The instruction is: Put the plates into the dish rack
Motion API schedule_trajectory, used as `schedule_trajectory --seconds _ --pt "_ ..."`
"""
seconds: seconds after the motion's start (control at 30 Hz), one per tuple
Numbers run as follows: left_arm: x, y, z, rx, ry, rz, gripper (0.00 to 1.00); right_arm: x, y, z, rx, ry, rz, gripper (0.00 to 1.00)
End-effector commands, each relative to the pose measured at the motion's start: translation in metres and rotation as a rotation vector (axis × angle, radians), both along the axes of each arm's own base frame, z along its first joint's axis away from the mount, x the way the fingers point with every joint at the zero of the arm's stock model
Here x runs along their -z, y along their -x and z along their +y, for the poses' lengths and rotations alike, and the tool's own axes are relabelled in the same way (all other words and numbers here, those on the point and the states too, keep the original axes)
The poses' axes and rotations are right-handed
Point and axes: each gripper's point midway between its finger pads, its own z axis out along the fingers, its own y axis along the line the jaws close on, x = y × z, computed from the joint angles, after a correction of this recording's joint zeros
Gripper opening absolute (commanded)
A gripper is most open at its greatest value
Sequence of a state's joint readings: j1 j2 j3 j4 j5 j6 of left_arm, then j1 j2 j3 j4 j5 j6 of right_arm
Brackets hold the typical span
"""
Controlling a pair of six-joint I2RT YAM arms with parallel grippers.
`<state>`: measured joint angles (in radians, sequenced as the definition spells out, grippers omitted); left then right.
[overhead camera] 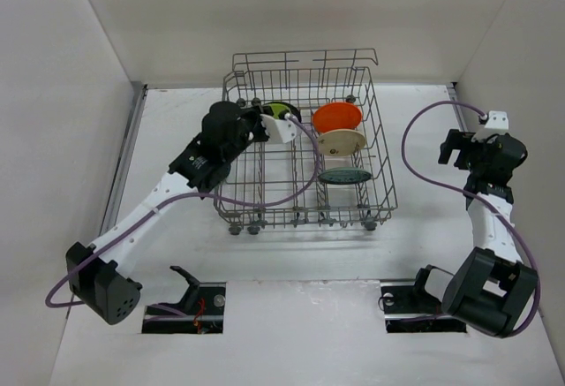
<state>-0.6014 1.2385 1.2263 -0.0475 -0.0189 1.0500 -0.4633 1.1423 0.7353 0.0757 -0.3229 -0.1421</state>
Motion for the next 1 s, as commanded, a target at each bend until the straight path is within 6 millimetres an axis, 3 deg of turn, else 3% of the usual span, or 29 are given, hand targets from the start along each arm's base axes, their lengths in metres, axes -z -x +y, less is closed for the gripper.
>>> schedule_trajectory --seconds 0.0,0.17,0.27,0.37,0.67,0.97 --pt "-0.005 0.011 -0.007 0.066 -0.022 -0.083 0.07 -0.019 -0.003 0.002 -0.018 0.029 -0.076 1.00" --pt "0.034 0.015 -0.019 0.143 -0.090 -0.067 0.06 -0.020 -0.002 0.002 -0.015 0.029 -0.081 1.00" --pt "0.042 0.013 -0.024 0.173 -0.113 -0.080 0.06 -0.020 -0.002 0.002 -0.014 0.028 -0.083 1.00" --pt "0.042 0.011 -0.028 0.206 -0.129 -0.099 0.06 -0.020 -0.002 0.002 -0.014 0.026 -0.083 1.00" --pt "0.009 -0.006 -0.035 0.273 -0.154 -0.199 0.06 -0.020 -0.003 0.001 -0.010 0.023 -0.080 1.00" --pt "0.037 -0.008 -0.043 0.403 -0.196 -0.192 0.06 -0.019 -0.003 -0.001 -0.003 0.018 -0.079 1.00"
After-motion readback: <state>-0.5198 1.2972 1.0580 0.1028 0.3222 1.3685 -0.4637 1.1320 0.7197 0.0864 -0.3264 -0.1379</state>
